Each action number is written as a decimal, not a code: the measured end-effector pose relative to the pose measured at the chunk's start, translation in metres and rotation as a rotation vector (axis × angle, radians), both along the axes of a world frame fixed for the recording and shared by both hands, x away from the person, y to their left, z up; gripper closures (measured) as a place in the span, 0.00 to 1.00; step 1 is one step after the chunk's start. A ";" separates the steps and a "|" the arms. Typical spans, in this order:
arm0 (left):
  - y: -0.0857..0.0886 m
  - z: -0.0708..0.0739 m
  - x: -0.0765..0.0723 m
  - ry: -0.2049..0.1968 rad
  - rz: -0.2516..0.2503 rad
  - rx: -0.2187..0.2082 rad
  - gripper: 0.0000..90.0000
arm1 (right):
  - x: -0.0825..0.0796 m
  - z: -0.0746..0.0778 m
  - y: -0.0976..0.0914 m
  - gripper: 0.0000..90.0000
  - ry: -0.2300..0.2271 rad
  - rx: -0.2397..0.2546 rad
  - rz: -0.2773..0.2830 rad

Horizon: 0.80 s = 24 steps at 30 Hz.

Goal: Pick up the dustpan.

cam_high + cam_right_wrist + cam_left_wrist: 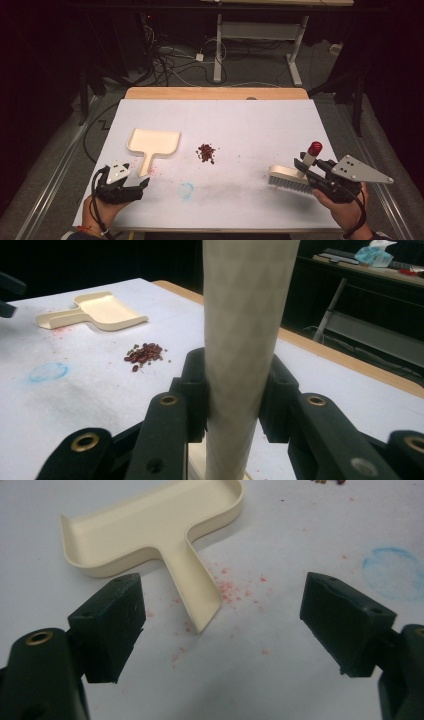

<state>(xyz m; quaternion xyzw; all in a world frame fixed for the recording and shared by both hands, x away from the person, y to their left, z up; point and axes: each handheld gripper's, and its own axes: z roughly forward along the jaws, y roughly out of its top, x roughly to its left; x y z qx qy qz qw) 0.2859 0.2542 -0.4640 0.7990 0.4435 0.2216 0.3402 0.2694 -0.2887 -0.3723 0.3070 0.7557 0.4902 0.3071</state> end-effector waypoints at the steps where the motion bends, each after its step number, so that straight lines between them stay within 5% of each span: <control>1: -0.002 -0.001 0.007 0.018 0.013 -0.005 0.20 | 0.000 0.000 0.000 0.77 0.000 0.001 0.001; 5: -0.012 -0.012 0.045 0.116 0.040 0.014 0.25 | 0.001 -0.001 0.002 0.77 0.009 0.009 -0.004; 12: -0.018 -0.028 0.079 0.200 0.055 0.029 0.37 | 0.001 -0.001 0.004 0.77 0.004 0.005 0.007; 14: -0.014 -0.031 0.085 0.198 0.087 -0.030 0.39 | 0.001 -0.001 0.003 0.77 0.009 0.013 0.003; 19: -0.011 -0.031 0.088 0.183 0.103 -0.029 0.61 | 0.002 -0.002 0.001 0.77 0.010 0.013 0.002; 24: -0.011 -0.031 0.091 0.177 0.090 -0.020 0.70 | 0.003 -0.002 0.003 0.77 0.017 0.010 0.005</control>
